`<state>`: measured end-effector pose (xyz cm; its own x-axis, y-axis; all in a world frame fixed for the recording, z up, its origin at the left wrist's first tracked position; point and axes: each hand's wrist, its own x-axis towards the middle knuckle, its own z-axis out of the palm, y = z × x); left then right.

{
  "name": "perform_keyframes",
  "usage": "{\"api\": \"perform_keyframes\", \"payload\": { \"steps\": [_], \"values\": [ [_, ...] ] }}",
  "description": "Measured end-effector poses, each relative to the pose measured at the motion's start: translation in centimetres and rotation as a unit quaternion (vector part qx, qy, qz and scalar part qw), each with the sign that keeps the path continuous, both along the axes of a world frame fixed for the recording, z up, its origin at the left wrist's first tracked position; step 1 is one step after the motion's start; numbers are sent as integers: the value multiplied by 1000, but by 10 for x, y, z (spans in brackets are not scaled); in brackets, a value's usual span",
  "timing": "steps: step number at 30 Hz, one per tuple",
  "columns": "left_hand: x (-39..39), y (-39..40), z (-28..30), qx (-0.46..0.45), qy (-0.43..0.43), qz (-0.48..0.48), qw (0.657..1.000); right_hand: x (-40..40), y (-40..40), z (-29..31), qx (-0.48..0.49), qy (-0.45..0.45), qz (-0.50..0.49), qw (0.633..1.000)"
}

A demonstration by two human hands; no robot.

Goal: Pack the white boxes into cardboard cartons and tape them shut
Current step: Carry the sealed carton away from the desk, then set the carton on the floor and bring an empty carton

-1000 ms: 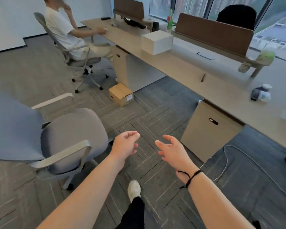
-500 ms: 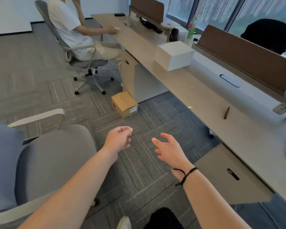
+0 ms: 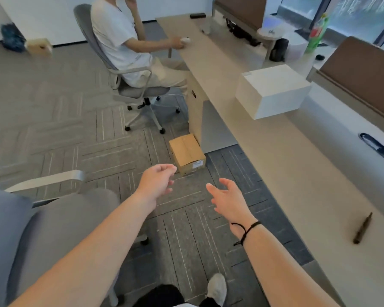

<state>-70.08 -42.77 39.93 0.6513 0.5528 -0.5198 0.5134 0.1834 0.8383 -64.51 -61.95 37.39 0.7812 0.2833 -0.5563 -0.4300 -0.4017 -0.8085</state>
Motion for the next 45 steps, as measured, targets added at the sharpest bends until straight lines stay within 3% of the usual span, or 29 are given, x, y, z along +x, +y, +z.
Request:
{"api": "perform_keyframes", "payload": {
  "steps": [13, 21, 28, 37, 45],
  "values": [
    [182, 84, -49, -4, 38, 30, 999, 191, 89, -63, -45, 46, 57, 996],
    [357, 212, -115, -27, 81, -16, 996, 331, 198, -135, -97, 107, 0, 989],
    [485, 317, -163, 28, 124, -81, 989, 430, 302, -206, -111, 173, -30, 978],
    [599, 388, -353, 80, 167, -137, 973, 510, 365, -393, -164, 240, -81, 953],
    [643, 417, -541, 118, 197, -230, 946, 535, 390, -574, -194, 298, -121, 927]
  ]
}}
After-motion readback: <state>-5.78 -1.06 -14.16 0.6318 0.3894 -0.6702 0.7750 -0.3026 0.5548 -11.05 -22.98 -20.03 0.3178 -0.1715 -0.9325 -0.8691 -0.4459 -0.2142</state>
